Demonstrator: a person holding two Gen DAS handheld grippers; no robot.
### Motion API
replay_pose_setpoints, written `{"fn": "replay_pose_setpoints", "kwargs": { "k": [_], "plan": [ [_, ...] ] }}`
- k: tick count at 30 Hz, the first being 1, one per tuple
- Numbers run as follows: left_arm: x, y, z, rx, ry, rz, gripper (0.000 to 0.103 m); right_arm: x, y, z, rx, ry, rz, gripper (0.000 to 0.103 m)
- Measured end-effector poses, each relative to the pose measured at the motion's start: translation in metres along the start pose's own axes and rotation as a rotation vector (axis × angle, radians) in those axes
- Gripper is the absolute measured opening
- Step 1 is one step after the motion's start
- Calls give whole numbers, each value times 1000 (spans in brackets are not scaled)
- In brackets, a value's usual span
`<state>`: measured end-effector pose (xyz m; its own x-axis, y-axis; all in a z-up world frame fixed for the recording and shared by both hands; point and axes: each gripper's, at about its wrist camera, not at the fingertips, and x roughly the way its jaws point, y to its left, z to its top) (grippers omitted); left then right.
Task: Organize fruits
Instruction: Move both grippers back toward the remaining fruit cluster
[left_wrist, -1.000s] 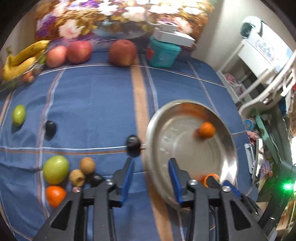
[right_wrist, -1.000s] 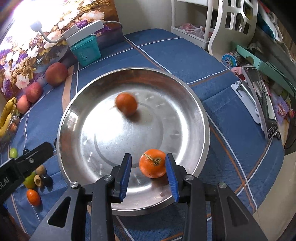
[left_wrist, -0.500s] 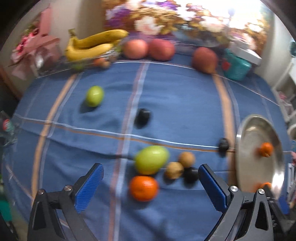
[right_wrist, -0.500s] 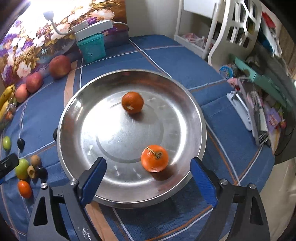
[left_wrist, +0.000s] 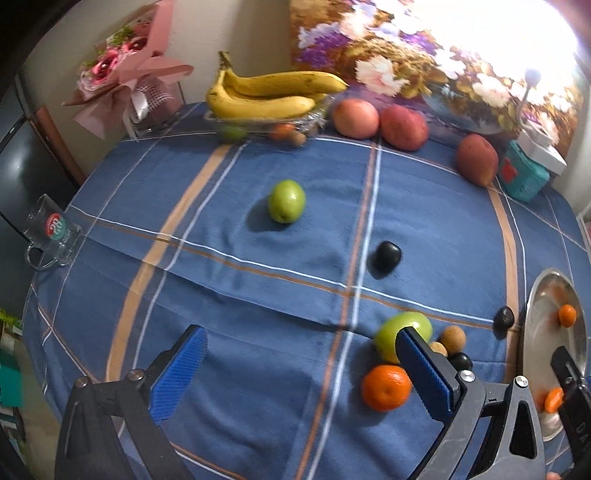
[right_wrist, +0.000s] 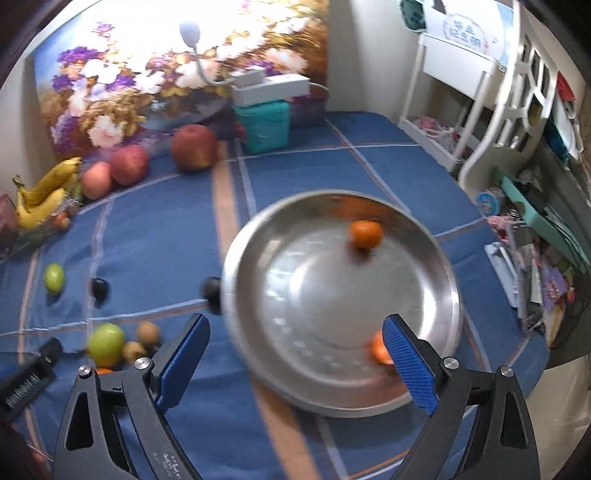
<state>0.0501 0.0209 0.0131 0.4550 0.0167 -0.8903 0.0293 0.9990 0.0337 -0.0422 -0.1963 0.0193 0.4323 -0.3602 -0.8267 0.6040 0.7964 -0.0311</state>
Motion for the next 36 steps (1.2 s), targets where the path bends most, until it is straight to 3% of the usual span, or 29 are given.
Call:
{"fn": "replay_pose_setpoints", "kwargs": {
  "k": [5, 13, 21, 26, 34, 36],
  "plan": [
    [3, 26, 10, -43, -5, 60, 103, 4, 34, -7, 7, 16, 83, 95],
    [6, 50, 17, -106, 4, 91, 103, 15, 63, -20, -5, 44, 153, 95],
    [12, 46, 17, -114, 42, 39, 103, 15, 83, -20, -96, 97, 262, 95],
    [22, 42, 16, -148, 85, -30, 103, 30, 68, -16, -43, 156, 278, 95],
    [29, 13, 14, -72, 113, -196, 103, 32, 60, -12, -36, 160, 307, 95],
    [30, 2, 14, -32, 119, -207, 102, 31, 61, -12, -36, 161, 316, 93]
  ]
}}
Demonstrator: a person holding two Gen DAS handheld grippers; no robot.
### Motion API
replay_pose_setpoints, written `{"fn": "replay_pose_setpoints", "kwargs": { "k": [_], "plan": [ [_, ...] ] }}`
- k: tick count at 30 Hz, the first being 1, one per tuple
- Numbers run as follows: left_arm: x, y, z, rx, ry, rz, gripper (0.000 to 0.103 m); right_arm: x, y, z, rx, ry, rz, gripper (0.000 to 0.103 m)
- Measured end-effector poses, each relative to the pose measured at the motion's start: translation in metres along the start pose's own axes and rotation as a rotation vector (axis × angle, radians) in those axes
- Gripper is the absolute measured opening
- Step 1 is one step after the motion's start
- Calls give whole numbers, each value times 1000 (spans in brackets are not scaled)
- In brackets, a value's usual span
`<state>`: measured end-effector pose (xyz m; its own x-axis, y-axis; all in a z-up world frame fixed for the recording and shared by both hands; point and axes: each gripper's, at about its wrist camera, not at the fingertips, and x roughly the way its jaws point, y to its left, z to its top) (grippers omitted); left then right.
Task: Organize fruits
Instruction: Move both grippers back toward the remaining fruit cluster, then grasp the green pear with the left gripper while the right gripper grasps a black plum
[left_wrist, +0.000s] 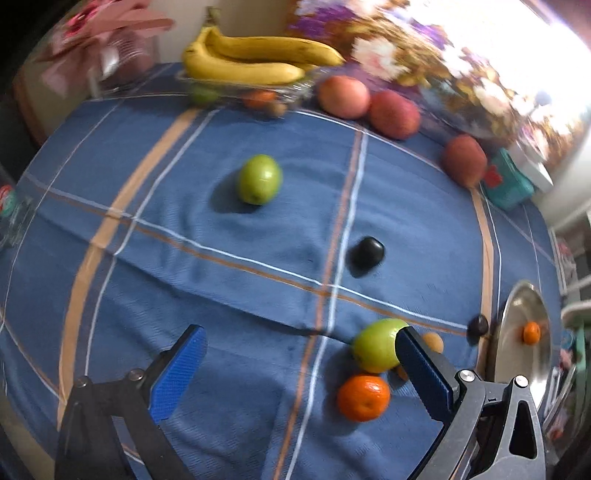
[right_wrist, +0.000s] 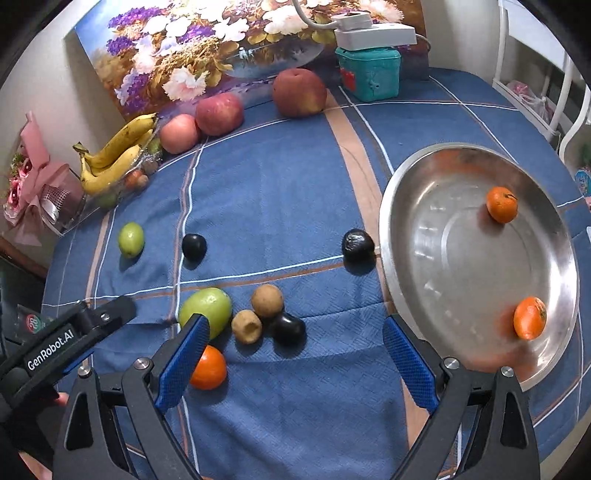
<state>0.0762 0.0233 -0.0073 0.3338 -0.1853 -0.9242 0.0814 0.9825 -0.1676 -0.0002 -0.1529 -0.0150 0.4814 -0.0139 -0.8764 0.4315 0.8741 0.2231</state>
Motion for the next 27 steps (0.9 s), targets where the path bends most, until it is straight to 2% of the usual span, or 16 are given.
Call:
{"fn": "replay_pose_setpoints", "kwargs": {
  "k": [1, 2, 3, 4, 7, 9, 13, 16, 18, 20, 27],
  "plan": [
    [2, -4, 0, 16, 3, -7, 98, 1, 1, 0, -6, 2, -5, 91],
    [5, -8, 0, 26, 10, -22, 92, 1, 2, 0, -10, 3, -6, 81],
    [7, -10, 0, 28, 19, -36, 90, 4, 3, 0, -13, 10, -7, 68],
    [11, -12, 0, 29, 28, -51, 88, 7, 2, 0, -12, 18, -5, 64],
    [20, -18, 1, 41, 49, -69, 87, 17, -1, -1, 3, 49, 17, 62],
    [25, -22, 2, 42, 61, -92, 80, 23, -2, -2, 15, 66, 31, 51],
    [33, -28, 3, 41, 81, -119, 77, 35, -9, -2, 59, 101, 73, 48],
    [34, -34, 2, 44, 95, -162, 66, 40, -14, -3, 97, 120, 108, 43],
    [36, -38, 2, 53, 105, -184, 63, 42, -16, -4, 108, 127, 118, 40],
    [40, -40, 3, 57, 122, -200, 53, 43, -16, -5, 118, 129, 126, 36],
    [37, -36, 6, 30, 116, -209, 46, 42, -20, -6, 151, 126, 140, 26]
  ]
}}
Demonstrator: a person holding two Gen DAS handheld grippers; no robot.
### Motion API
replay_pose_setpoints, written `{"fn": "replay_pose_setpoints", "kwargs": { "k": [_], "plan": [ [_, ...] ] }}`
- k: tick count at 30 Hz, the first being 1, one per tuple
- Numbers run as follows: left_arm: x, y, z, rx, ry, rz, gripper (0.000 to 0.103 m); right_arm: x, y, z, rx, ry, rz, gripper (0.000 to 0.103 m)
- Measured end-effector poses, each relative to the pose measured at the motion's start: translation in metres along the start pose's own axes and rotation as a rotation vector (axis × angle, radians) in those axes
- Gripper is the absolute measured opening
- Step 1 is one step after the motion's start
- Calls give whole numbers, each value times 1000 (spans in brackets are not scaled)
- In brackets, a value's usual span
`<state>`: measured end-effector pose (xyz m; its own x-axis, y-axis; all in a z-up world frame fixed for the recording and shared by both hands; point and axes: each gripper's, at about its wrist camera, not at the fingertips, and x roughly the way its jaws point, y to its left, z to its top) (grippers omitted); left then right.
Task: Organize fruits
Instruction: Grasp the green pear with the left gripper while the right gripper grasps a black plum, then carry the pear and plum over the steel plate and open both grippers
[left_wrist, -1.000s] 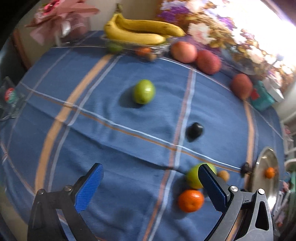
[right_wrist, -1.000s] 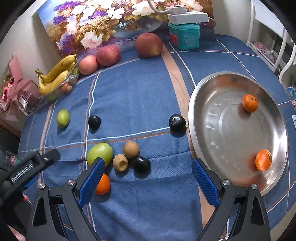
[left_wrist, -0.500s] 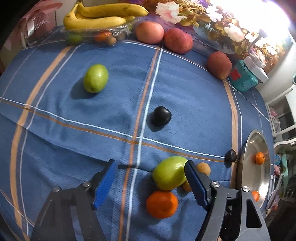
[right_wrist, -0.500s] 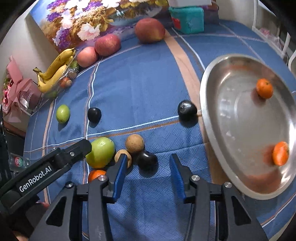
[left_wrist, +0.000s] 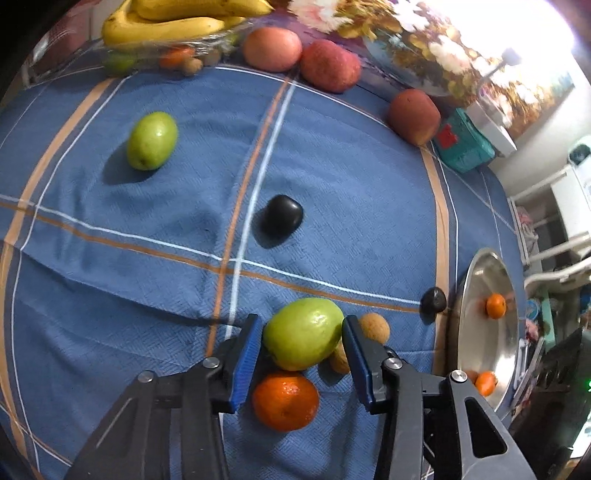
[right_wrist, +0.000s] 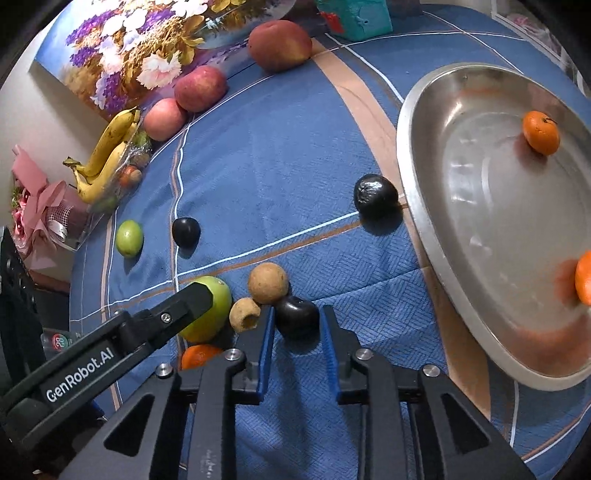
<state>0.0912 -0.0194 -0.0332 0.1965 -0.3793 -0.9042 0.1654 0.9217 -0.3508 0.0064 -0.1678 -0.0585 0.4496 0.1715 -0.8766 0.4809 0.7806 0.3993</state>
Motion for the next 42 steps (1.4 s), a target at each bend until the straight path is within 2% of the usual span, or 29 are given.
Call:
{"fn": "replay_pose_setpoints", "kwargs": {
  "k": [4, 6, 12, 15, 16, 17, 19, 22, 26, 28, 30, 42],
  "plan": [
    [-15, 14, 2, -31, -56, 59, 39, -7, -5, 0, 18, -19, -6, 25],
    [-23, 21, 5, -62, -86, 64, 27, -13, -8, 1, 31, -37, -18, 25],
    [-29, 28, 9, -105, -113, 40, 26, -34, -8, 8, 34, -100, -37, 25],
    [-24, 34, 9, -131, -98, 33, 28, -40, -8, 10, 27, -114, -50, 25],
    [-22, 37, 9, -137, -87, 36, 36, -39, -7, 10, 25, -116, -53, 25],
    [-18, 37, 8, -146, -75, 42, 49, -40, -6, 10, 24, -117, -52, 25],
    [-13, 39, 7, -161, -61, 32, 56, -40, -7, 11, 28, -115, -45, 25],
    [-7, 40, 5, -173, -38, 5, 56, -37, -6, 10, 26, -107, -53, 25],
    [-1, 35, 1, -140, -25, 11, 56, -35, -8, 10, 30, -96, -57, 25],
    [-1, 31, -1, -129, -23, 6, 50, -34, -8, 9, 30, -93, -59, 25],
    [-2, 25, 0, -101, -28, 28, 50, -35, -8, 9, 29, -94, -60, 25],
    [-38, 24, 8, -121, -125, -17, 50, -51, -14, 18, 49, -136, -53, 25]
  ]
}}
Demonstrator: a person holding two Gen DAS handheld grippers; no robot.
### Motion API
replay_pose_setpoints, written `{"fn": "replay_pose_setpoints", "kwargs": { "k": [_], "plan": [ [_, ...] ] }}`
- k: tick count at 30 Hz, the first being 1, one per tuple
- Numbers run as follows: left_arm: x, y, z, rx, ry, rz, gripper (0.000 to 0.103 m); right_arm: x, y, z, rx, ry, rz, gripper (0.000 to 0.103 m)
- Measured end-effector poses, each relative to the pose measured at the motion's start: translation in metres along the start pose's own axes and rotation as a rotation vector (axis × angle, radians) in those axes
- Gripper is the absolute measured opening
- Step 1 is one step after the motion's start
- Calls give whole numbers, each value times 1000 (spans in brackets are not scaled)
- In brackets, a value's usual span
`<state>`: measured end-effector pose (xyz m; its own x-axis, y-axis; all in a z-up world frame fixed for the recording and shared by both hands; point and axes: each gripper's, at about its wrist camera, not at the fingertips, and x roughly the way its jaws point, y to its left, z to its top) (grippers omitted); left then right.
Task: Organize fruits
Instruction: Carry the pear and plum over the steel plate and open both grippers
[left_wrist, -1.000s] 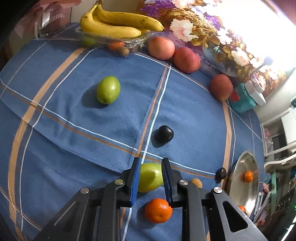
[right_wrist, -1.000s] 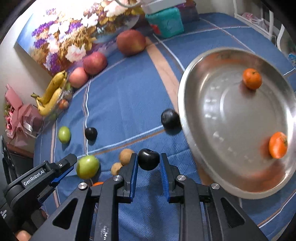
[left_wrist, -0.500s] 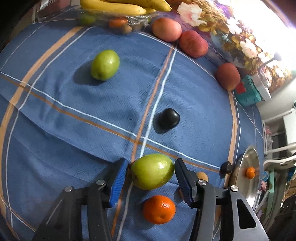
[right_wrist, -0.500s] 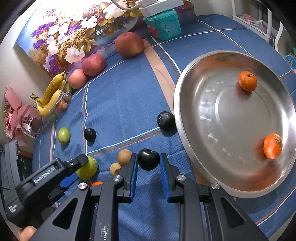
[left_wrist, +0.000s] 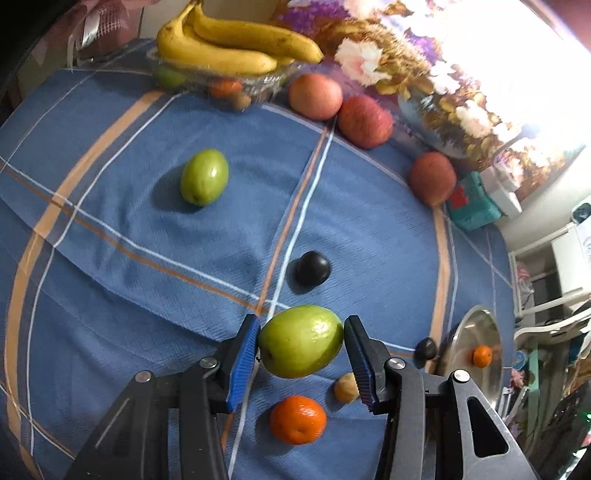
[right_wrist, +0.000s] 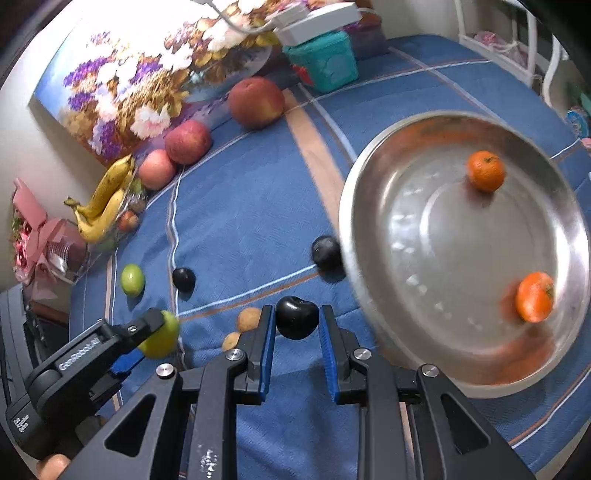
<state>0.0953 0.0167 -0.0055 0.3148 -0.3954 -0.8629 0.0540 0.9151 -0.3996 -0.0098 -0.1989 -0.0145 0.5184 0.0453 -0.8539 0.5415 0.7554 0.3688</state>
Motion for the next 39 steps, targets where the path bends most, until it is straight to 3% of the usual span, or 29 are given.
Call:
{"fn": "replay_pose_setpoints", "kwargs": {
  "k": [3, 6, 10, 14, 20, 30, 35, 37, 39],
  "plan": [
    [-8, -14, 0, 34, -17, -25, 50, -12, -15, 11, 39, -41, -19, 25],
    [-9, -41, -4, 97, -25, -48, 50, -22, -38, 16, 90, -84, -92, 25],
    [-6, -88, -24, 257, -21, -68, 50, -31, -66, 18, 179, -125, -182, 25],
    [4, -142, -64, 474, -10, -98, 50, -46, -97, 18, 285, -186, -241, 25],
    [20, -179, -93, 632, -15, -118, 50, -58, -121, 19, 331, -231, -286, 25],
    [24, -192, -103, 692, -54, -174, 50, -53, -130, 19, 326, -215, -299, 25],
    [27, -194, -106, 710, -47, -140, 51, -53, -130, 17, 331, -214, -300, 26],
    [30, -191, -105, 699, -40, -124, 52, -53, -130, 17, 325, -212, -300, 31],
    [32, -185, -100, 668, -36, -91, 59, -53, -129, 17, 320, -213, -309, 48]
  ]
}}
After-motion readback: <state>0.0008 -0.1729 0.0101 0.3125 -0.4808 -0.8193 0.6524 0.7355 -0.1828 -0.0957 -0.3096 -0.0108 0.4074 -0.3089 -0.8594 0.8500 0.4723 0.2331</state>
